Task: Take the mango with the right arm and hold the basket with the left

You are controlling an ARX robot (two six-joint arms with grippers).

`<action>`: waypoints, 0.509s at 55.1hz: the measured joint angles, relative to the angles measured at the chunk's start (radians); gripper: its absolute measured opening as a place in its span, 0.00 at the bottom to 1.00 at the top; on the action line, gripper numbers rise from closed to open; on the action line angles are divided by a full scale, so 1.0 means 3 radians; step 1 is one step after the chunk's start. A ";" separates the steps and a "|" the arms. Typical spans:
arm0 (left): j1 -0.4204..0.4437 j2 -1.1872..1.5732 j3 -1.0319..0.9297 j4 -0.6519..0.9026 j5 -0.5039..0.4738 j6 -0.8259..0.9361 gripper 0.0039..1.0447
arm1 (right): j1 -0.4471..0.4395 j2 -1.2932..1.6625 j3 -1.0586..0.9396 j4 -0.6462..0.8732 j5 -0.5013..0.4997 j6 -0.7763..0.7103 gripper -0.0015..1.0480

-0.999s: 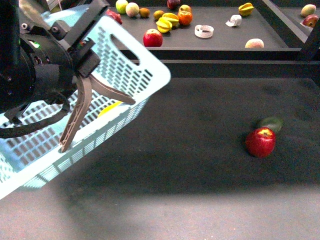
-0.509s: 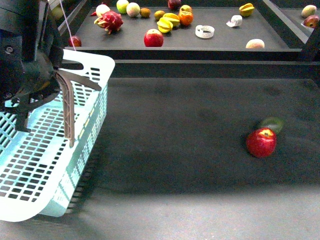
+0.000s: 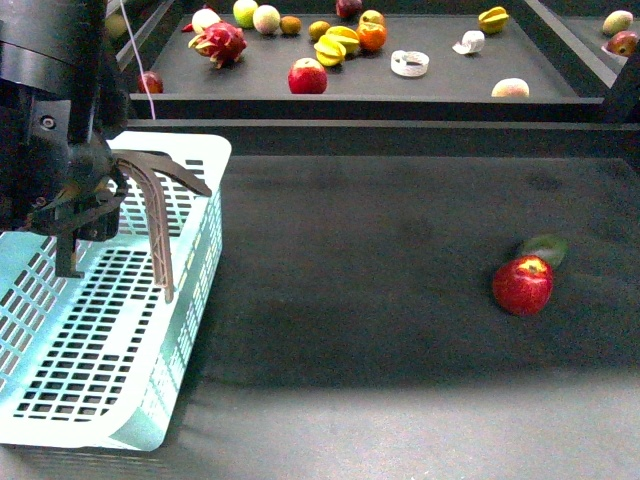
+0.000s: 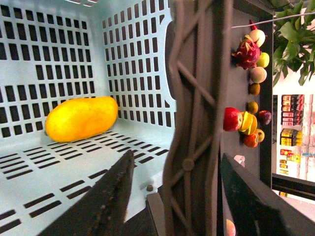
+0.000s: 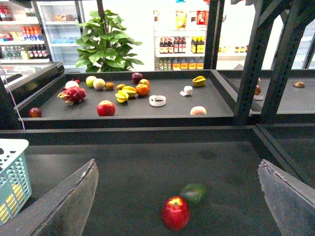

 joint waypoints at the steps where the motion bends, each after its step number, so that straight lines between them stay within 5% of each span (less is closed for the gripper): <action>1: 0.0003 -0.0029 -0.0017 -0.0041 0.0009 0.0001 0.56 | 0.0000 0.0000 0.0000 0.0000 0.0000 -0.0001 0.92; 14: 0.0128 -0.0753 -0.0495 -0.0195 0.0008 0.0273 0.94 | 0.0000 0.0000 0.0000 0.0000 0.0001 0.0000 0.92; 28: 0.0809 -0.2332 -0.1548 -0.0116 0.0131 0.1147 0.92 | 0.0000 0.0000 0.0000 0.0000 0.0000 0.0000 0.92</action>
